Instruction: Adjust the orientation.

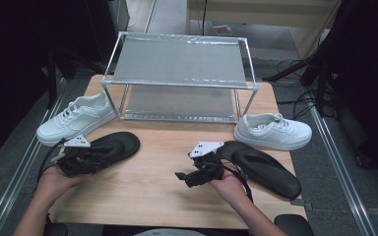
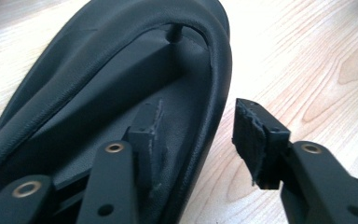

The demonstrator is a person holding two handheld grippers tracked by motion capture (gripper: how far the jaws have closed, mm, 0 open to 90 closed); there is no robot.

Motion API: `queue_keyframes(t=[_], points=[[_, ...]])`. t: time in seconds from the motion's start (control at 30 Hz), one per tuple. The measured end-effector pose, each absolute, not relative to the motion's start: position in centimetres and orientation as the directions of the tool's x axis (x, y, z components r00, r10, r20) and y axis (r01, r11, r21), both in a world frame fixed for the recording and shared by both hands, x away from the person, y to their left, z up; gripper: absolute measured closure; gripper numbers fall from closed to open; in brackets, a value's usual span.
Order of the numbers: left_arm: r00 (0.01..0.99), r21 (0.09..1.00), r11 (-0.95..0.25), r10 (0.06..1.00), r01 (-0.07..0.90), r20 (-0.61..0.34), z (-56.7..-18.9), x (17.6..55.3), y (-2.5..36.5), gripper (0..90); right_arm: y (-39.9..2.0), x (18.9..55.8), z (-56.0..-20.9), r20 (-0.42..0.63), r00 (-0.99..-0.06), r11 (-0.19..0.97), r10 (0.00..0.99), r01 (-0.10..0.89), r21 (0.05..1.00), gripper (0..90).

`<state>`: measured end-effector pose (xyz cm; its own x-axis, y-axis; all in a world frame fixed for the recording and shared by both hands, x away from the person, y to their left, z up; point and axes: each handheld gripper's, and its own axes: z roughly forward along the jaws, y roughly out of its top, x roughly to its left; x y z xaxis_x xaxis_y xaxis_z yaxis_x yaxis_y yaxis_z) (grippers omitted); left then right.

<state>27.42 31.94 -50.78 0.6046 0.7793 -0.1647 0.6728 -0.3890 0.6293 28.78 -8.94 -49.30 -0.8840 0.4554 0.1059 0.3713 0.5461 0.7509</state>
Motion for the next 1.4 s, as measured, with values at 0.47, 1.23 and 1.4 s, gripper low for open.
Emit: queue_keyframes(t=[0.47,1.23,1.4], points=[[0.621,0.617,-0.413,0.767,0.670,-0.161,-51.1,27.7,31.8,67.2,-8.7,28.7,-49.4,0.098,-0.889,0.561,0.447,0.364,0.744,20.1],[0.586,0.648,-0.390,0.803,0.654,-0.108,-49.3,27.4,31.9,81.5,-8.6,28.7,-49.5,0.105,-0.892,0.563,0.440,0.365,0.741,20.1],[0.593,0.674,-0.391,0.801,0.627,-0.087,-48.4,27.1,31.4,81.6,-8.6,28.7,-49.5,0.104,-0.892,0.563,0.441,0.365,0.741,20.1]])
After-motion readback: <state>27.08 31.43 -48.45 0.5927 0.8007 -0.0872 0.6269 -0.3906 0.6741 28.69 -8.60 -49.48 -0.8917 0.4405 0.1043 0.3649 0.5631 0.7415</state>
